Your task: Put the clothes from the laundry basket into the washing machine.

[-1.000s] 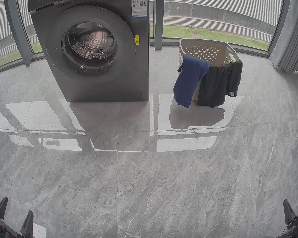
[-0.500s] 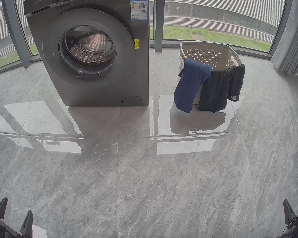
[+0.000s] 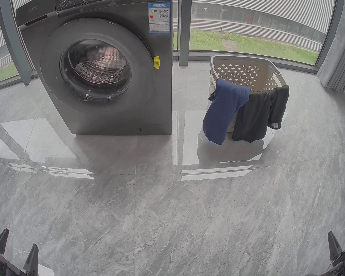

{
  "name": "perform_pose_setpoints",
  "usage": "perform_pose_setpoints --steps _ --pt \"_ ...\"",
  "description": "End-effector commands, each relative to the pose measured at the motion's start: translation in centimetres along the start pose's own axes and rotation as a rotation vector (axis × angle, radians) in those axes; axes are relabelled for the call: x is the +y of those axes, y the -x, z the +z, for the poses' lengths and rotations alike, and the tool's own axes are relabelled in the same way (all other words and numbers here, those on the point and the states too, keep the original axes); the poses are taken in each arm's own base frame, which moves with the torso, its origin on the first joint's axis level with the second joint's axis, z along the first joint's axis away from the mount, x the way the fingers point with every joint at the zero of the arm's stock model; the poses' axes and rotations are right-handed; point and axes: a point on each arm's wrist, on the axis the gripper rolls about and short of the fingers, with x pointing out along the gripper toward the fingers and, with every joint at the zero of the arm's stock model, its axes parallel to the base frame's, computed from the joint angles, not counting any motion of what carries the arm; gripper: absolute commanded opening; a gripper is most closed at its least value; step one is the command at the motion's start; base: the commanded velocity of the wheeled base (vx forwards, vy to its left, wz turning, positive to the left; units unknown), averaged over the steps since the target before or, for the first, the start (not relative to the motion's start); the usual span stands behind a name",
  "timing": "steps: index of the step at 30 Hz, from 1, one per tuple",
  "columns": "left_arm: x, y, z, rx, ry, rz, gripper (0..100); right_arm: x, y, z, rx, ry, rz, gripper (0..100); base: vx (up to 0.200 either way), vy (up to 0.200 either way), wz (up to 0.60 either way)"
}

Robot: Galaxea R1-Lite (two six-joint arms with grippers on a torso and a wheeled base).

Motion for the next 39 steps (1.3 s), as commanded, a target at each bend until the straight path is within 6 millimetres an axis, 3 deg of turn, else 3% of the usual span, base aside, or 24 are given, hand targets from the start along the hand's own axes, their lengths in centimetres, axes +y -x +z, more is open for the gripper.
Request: perform_pose_setpoints --steps 1,6,31,39 --pt "0.0 0.01 -0.53 -0.001 0.003 -0.001 100 0.0 0.0 -0.52 0.001 0.002 0.002 100 0.0 0.0 -0.6" --pt "0.0 0.01 -0.53 -0.001 0.003 -0.001 100 0.0 0.0 -0.51 0.0 0.002 0.002 100 0.0 0.0 -0.24" --pt "0.0 0.01 -0.53 -0.001 0.002 -0.002 100 0.0 0.0 -0.52 0.001 -0.002 0.0 100 0.0 -0.2 0.0" --pt "0.0 0.01 -0.53 -0.001 0.002 -0.002 100 0.0 0.0 -0.52 0.001 -0.002 0.0 100 0.0 0.0 0.0"
